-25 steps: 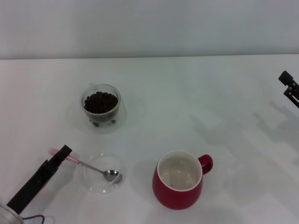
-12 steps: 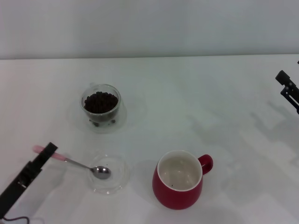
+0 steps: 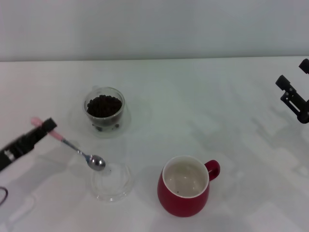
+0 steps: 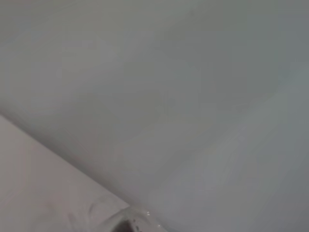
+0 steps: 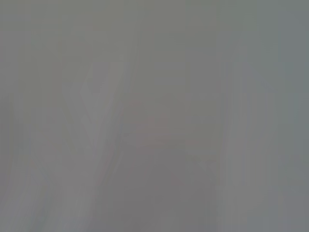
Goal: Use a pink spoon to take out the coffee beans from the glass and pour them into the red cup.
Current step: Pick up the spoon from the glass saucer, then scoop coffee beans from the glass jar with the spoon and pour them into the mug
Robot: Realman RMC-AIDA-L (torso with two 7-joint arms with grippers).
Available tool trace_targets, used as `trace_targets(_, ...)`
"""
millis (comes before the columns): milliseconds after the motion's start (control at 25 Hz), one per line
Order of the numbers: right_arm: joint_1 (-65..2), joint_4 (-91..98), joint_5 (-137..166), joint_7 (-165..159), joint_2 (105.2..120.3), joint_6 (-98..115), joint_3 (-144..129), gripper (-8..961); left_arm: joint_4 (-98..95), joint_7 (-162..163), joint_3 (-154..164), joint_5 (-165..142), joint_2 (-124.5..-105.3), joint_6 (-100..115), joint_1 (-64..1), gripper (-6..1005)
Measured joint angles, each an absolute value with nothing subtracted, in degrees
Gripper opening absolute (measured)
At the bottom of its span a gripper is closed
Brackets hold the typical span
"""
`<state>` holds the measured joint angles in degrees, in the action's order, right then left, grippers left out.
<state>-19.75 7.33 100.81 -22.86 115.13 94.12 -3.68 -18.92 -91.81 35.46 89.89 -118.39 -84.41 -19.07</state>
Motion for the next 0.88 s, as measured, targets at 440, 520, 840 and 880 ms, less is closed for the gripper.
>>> trace_targets(440,-19.9,3.5,100.9,-21.0,115.14,95.2,-4.3,660,-34.7,-71.7,35.6,79.4,-114.54,-81.0,-28.7,129)
trace_targets(520,-19.9,3.1,100.9,-20.6,115.14,95.2,-4.3,660,-37.2,-68.9,35.6,78.7,-113.89,-80.7,-30.4,128)
trace_targets(840,-19.9,1.3,100.9,-20.0,115.14,95.5,-4.3,659,-40.6,-61.0,35.6,70.6,-111.24,-74.5,-37.0,128)
trace_targets(880,-19.9,1.1,100.9,-19.9,115.13,95.5,-4.3,659,-40.3,-60.5,35.6,68.8,-111.08,-73.4,-37.8,128)
